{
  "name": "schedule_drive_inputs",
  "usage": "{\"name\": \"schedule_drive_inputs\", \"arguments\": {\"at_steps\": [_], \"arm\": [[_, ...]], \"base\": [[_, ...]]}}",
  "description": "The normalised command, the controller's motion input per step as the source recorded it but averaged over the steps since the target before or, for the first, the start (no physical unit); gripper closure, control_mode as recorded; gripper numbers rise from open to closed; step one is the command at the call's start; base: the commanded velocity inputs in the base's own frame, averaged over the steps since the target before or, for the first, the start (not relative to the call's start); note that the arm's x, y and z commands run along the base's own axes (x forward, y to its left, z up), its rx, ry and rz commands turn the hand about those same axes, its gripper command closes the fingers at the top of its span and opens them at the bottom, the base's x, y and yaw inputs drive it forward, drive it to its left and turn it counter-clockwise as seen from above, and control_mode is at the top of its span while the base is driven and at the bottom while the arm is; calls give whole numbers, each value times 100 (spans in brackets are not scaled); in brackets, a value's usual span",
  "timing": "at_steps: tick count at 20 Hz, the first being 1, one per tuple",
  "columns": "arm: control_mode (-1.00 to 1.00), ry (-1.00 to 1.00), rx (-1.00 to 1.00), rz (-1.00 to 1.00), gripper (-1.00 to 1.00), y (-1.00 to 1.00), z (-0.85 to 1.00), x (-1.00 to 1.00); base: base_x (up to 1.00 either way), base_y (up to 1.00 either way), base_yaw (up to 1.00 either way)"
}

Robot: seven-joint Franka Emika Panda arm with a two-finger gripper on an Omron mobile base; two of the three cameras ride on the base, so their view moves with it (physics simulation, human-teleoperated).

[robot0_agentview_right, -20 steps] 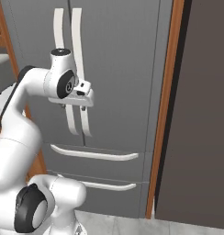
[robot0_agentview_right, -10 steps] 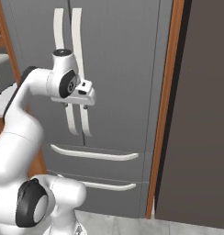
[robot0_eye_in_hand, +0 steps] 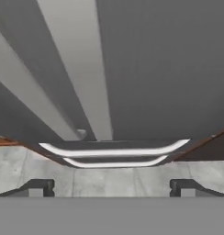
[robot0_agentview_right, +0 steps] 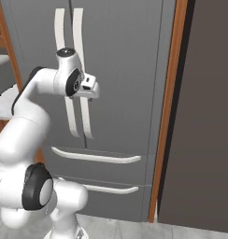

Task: There is a bowl on the dining counter. Grab a lemon wedge from the fridge and place it in the bowl. Then get the liquor bottle and glass cup from the cabinet and place them next to the bowl.

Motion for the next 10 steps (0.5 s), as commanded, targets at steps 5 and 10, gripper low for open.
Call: {"name": "schedule_drive_inputs", "arguments": {"at_steps": [5,10], "arm": [[-100,-22,0,4,-100,23,11,43],[-100,-22,-1,2,-100,4,5,40]], "base": [[0,0,0],[0,0,0]]}}
